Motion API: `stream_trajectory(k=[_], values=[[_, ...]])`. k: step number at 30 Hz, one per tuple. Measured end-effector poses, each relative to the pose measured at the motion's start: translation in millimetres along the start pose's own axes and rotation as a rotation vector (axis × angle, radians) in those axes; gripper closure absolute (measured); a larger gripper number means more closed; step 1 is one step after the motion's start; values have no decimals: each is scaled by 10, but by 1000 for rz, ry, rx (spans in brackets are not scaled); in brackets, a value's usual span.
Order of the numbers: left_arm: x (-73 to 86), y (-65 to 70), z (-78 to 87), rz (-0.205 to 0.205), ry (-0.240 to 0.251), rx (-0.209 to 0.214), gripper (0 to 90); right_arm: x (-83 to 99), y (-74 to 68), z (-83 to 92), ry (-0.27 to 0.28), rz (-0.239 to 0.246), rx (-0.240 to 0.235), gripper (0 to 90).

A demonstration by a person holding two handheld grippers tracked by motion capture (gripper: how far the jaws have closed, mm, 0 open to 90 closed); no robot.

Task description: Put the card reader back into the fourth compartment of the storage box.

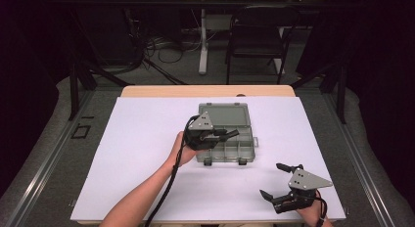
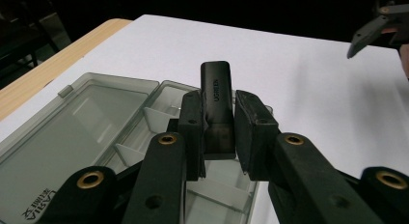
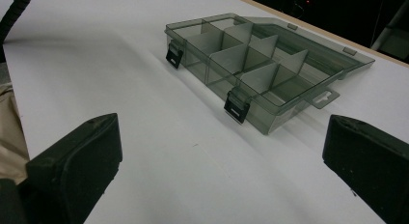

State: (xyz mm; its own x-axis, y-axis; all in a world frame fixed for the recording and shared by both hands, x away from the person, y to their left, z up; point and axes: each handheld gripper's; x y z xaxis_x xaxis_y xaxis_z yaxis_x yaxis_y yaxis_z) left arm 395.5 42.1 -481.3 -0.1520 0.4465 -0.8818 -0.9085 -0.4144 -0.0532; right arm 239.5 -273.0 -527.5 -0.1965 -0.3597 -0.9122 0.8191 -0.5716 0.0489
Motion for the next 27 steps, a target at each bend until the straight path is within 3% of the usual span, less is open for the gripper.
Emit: stream_trajectory(k=[14,27], values=[[-40,-52,-194,87,-13,-73,743,2,-1,-2,-9,-4,-2,0],[-113,-37,-384,122,-21,-103,743,5,5,-3,-14,-4,2,0]])
Point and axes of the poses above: each handheld gripper's, and its own axes: z roughly backward along the jaws, x roughly out of its underside, y roughly to its right, and after that the axes turned 6 degrees about -x, right-handed
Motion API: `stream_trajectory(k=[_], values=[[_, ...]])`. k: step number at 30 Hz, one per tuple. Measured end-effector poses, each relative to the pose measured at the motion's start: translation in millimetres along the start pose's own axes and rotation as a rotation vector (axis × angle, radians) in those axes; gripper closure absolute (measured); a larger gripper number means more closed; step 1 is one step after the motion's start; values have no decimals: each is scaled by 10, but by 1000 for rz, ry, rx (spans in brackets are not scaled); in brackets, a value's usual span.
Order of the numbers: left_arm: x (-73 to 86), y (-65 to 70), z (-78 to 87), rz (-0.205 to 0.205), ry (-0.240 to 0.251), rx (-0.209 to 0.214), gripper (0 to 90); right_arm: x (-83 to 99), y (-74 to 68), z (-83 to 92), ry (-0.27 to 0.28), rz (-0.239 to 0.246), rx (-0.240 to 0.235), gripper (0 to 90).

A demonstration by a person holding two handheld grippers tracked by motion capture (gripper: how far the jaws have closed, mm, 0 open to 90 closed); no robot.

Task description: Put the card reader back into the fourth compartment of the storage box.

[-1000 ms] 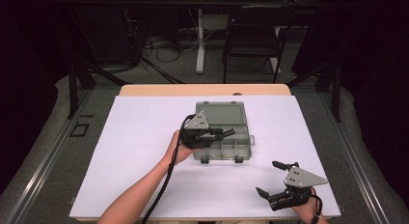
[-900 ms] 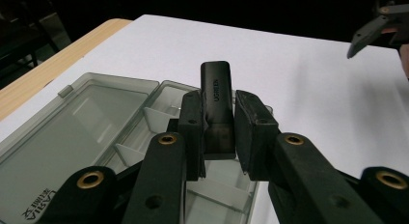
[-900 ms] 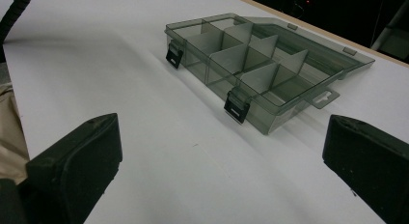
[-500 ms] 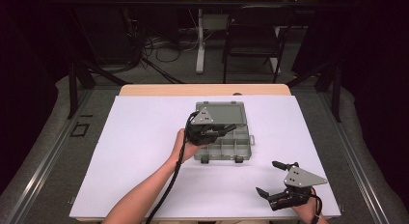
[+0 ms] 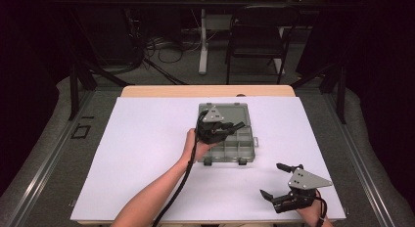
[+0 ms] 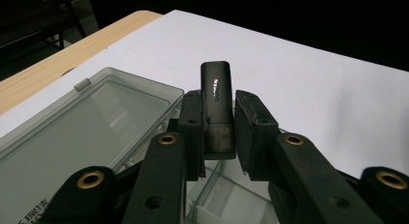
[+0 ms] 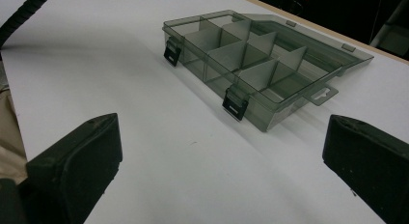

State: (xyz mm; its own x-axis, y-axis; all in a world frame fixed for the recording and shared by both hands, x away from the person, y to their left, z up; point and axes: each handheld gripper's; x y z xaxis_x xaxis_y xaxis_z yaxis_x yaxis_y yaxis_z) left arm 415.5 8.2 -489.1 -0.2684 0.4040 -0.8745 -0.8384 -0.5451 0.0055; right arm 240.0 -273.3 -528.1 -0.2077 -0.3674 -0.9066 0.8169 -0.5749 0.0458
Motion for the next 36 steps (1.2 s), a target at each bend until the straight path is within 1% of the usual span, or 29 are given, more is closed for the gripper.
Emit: stream_trajectory(k=[5,10,13,14,16,17,24,36], values=[[4,-2,-46,16,-4,-12,743,0,0,-1,-1,-3,3,0],[0,6,-98,29,-26,-19,743,3,3,-12,-3,-4,2,0],[-11,17,-133,38,-27,-28,743,3,3,-16,-1,-5,2,0],[-19,23,-153,45,-36,-33,743,4,4,-17,-2,-4,2,0],[-22,25,-166,45,-36,-37,743,4,7,-15,-4,-3,2,0],[-26,31,-190,54,-40,-43,743,5,7,-15,-4,-3,2,0],[-31,49,-257,78,-52,-61,743,3,5,-8,-5,-3,3,0],[-6,83,-375,105,-83,-86,743,3,2,-6,-5,-6,1,1]])
Point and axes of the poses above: each handheld gripper's, and its own axes: z roughly backward along the jaws, x roughly out of its underside, y roughly to its right, and after that the axes turned 6 degrees about -x, right-handed
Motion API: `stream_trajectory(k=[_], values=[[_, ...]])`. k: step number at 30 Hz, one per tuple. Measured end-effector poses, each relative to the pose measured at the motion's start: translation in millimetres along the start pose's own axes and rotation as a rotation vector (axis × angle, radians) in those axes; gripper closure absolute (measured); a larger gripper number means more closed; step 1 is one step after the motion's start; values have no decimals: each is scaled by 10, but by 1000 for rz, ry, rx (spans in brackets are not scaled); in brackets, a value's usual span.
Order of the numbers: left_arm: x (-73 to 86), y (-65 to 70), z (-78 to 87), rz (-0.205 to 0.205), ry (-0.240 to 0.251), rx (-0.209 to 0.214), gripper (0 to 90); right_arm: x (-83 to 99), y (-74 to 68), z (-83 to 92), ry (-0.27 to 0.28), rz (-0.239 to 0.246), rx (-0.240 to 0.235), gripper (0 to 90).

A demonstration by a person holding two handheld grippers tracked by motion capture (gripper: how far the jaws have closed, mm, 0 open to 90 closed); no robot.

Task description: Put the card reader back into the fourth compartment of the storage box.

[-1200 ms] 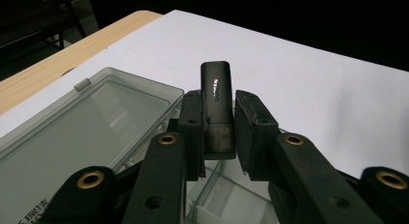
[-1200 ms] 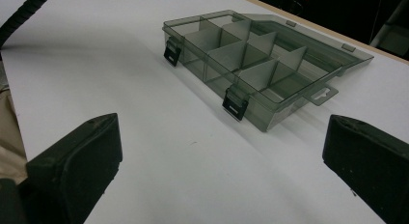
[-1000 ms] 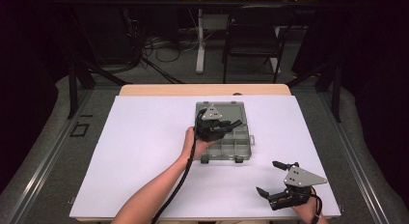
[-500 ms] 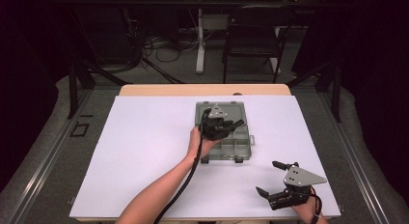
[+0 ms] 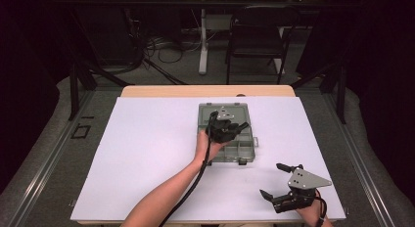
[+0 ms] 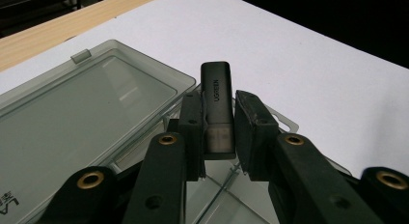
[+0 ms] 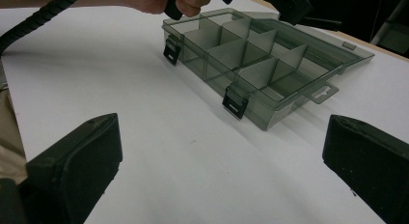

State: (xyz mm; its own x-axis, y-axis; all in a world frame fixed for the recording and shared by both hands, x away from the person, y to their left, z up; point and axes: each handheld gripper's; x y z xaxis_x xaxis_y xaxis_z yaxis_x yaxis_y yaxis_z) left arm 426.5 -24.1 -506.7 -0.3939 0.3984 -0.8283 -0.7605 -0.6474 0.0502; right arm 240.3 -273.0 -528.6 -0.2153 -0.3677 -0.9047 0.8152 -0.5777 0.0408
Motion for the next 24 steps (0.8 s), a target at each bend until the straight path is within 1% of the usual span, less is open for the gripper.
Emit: stream_trajectory(k=[12,14,17,20,22,24], values=[[-22,30,-68,18,-15,-11,743,3,4,-8,-4,1,0,1],[-25,40,-86,22,-11,-14,743,3,3,-8,-4,1,0,1],[-31,47,-105,25,-26,-19,743,3,4,-6,-4,2,1,1],[-25,50,-131,37,-28,-19,743,3,3,-7,-2,2,0,1],[-24,49,-149,47,-41,-26,743,3,3,-6,-2,2,-1,1],[-25,46,-155,52,-42,-27,743,3,5,-7,-2,2,-1,1]])
Point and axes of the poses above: each handheld gripper's, and its own axes: z roughly backward along the jaws, x roughly out of its underside, y roughly to its right, and after that the axes turned 6 degrees about -x, right-handed
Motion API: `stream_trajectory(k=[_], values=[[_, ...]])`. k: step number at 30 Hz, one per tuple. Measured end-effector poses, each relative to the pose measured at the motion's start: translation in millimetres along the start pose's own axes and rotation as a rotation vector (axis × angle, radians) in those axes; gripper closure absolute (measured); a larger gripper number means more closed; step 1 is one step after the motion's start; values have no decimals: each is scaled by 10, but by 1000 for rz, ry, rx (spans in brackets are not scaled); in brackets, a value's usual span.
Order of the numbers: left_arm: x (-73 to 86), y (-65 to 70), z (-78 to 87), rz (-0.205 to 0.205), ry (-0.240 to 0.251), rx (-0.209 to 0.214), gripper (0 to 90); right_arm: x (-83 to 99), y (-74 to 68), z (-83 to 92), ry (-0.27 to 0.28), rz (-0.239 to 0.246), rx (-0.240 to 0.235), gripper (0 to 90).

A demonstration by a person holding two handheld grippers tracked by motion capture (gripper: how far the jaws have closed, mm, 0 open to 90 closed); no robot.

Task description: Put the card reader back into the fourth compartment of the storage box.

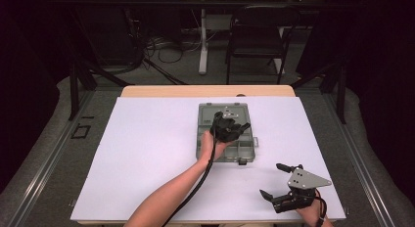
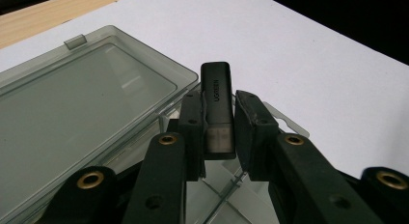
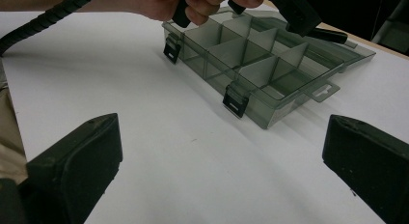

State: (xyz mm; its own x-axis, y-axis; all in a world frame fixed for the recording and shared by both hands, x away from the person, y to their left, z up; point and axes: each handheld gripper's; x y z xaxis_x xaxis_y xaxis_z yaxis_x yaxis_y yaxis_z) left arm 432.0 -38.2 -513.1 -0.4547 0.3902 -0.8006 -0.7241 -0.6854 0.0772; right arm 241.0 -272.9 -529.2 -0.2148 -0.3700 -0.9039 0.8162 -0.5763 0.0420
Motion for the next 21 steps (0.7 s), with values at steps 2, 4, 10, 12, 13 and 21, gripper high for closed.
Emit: stream_trajectory(k=[2,4,10,12,13,21], values=[[-3,0,-7,9,-7,-2,743,0,0,0,0,0,0,1],[-3,3,-22,14,-9,-9,743,-1,-2,4,-1,0,1,1],[2,18,-52,27,-11,-26,743,-3,-1,7,-1,1,-1,1],[3,25,-61,24,-17,-24,742,-2,0,8,-1,0,-1,1],[6,30,-72,27,-15,-25,742,-2,0,8,-1,0,-1,1],[9,18,-91,42,-15,0,477,-1,1,16,-1,-2,-1,1]])
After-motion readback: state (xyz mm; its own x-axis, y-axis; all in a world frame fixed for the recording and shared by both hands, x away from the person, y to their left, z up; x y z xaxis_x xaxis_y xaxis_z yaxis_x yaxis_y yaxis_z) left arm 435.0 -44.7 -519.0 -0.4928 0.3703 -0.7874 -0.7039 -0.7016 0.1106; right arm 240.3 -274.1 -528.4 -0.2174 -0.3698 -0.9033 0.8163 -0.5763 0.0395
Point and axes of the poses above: each handheld gripper's, and its own axes: z roughly backward along the jaws, x roughly out of its underside, y roughly to its right, and after that the axes turned 6 degrees about -x, right-handed
